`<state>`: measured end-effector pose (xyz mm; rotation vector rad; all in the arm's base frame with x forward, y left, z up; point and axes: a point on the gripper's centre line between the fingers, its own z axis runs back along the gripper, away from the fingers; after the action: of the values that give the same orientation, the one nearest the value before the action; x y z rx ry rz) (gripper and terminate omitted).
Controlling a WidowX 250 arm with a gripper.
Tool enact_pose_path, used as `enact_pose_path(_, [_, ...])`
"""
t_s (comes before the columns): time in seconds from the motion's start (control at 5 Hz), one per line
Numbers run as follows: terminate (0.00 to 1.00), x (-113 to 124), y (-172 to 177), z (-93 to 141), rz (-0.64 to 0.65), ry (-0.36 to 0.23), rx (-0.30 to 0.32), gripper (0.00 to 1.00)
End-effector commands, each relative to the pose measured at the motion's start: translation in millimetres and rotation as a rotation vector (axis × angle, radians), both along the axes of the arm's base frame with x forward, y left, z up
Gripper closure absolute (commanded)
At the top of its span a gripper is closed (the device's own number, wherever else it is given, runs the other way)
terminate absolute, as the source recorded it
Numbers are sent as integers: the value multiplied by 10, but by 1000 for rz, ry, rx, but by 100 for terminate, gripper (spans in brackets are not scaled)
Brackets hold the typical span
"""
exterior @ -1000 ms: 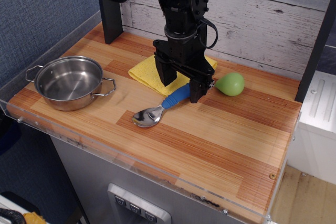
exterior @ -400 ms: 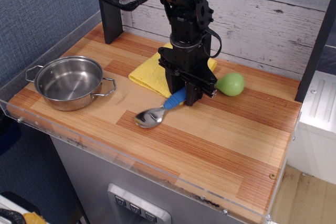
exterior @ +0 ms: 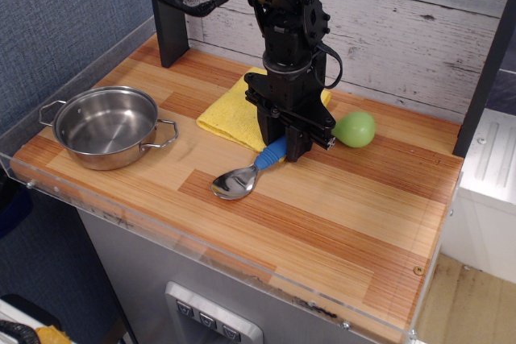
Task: Move blue handled spoon to table's lower right corner.
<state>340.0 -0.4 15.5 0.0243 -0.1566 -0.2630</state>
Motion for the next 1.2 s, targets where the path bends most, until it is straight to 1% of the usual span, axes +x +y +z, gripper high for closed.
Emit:
enact_pose_path(0.0, [0, -28, 70, 576, 55, -123, -22, 100])
enact_pose_path(0.4, [0, -171, -16, 898, 48, -163, -48, 100])
enact_pose_path(0.6, [0, -290, -197, 1026, -8, -178, -56, 100])
enact_pose_path(0.8, [0, -369, -462, 1085, -74, -184, -68, 100])
enact_pose_path(1.0, [0, -437, -672, 1081, -125, -180, -73, 100])
